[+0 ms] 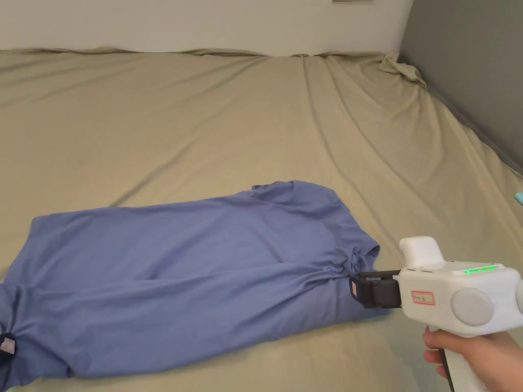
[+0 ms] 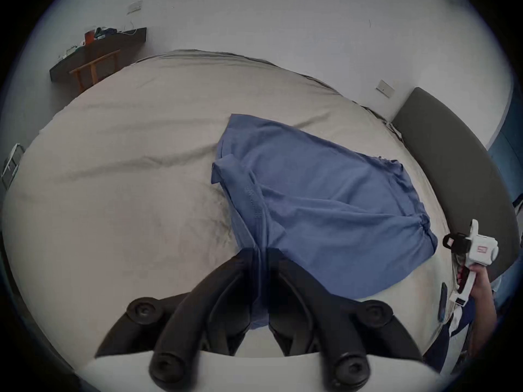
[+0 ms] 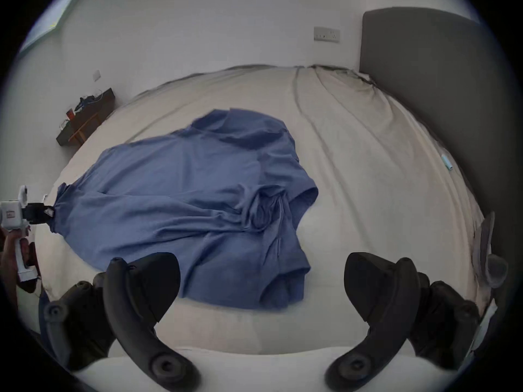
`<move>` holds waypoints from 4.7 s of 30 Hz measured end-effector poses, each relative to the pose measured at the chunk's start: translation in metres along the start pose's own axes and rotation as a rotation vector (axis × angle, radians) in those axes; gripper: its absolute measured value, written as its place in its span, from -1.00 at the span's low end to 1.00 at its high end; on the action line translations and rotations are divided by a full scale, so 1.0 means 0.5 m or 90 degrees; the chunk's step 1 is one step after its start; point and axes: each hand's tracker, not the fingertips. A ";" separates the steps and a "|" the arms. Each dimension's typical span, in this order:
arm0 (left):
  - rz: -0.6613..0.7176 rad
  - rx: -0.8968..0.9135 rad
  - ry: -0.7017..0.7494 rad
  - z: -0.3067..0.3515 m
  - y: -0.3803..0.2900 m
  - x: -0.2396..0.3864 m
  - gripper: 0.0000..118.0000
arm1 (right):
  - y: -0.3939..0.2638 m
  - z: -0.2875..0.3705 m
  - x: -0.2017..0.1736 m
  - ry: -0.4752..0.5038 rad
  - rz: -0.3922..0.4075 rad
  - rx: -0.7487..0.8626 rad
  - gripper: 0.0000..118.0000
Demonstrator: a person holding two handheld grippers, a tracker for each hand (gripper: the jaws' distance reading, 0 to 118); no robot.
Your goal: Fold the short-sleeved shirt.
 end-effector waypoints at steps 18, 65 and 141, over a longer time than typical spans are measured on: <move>0.116 0.017 -0.119 0.066 0.019 -0.093 -0.85 | 0.005 0.101 0.022 0.085 -0.037 -0.041 -0.71; -0.017 -0.018 -0.084 -0.038 0.052 0.070 -1.00 | -0.061 0.241 -0.233 0.080 0.001 0.133 -0.96; -0.018 -0.123 -0.204 0.133 -0.003 -0.116 -0.96 | -0.103 0.240 -0.023 0.136 0.097 -0.179 -0.86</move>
